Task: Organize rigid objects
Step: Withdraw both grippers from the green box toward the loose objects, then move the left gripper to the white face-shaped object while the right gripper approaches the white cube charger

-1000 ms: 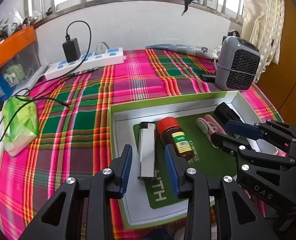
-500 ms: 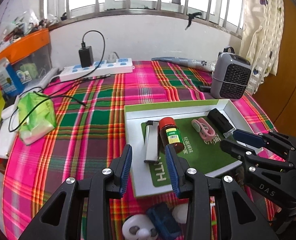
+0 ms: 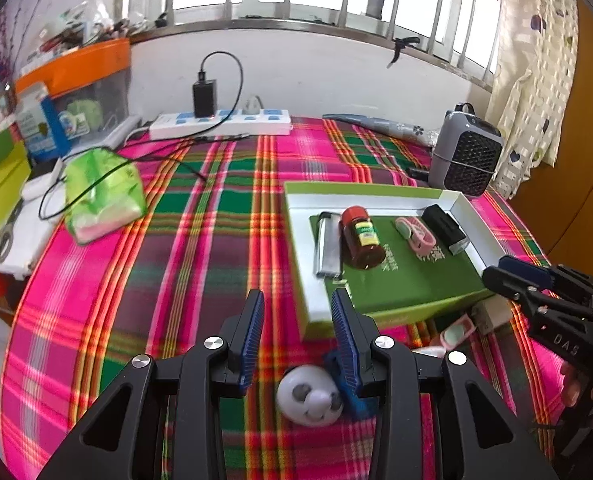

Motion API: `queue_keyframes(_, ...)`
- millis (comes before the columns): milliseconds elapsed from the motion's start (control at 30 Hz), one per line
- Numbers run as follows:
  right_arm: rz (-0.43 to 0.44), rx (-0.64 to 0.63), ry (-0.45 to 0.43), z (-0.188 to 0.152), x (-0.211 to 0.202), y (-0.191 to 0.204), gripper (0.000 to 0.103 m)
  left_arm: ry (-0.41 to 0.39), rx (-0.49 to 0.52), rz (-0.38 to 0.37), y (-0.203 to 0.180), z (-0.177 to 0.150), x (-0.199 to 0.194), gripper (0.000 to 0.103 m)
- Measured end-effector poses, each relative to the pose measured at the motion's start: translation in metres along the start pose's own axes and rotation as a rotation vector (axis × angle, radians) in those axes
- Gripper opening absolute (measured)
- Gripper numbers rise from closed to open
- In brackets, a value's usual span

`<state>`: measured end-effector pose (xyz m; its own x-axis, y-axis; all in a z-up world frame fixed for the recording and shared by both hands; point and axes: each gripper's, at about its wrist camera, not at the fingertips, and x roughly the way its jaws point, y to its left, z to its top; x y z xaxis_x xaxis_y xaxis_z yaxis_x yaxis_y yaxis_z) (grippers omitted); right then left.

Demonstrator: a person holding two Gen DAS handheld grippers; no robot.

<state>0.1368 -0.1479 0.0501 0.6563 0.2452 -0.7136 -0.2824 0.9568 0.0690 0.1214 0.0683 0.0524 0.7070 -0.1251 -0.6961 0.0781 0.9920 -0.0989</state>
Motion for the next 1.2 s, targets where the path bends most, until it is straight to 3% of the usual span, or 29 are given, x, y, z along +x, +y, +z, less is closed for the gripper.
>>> queue_keyframes(300, -0.022, 0.058, -0.01, -0.024, -0.018, -0.018, 0.036, -0.002, -0.073, -0.014, 0.02, -0.026, -0.013, 0.038)
queue_keyframes(367, -0.03, 0.085, -0.005, -0.03, -0.02, -0.025, 0.05, 0.001, -0.067, -0.015, 0.02, -0.032, -0.014, 0.038)
queue_keyframes(400, -0.033, 0.093, -0.003, -0.033, -0.021, -0.028, 0.052, 0.006, -0.063, -0.016, 0.02, -0.034, -0.014, 0.039)
queue_keyframes(733, -0.029, 0.09, 0.018, -0.05, -0.021, -0.033, 0.052, 0.044, -0.082, -0.062, 0.023, -0.056, -0.017, 0.04)
queue_keyframes(1200, 0.08, 0.056, 0.067, -0.049, -0.003, -0.024, 0.052, 0.081, -0.083, -0.087, 0.02, -0.064, -0.013, 0.041)
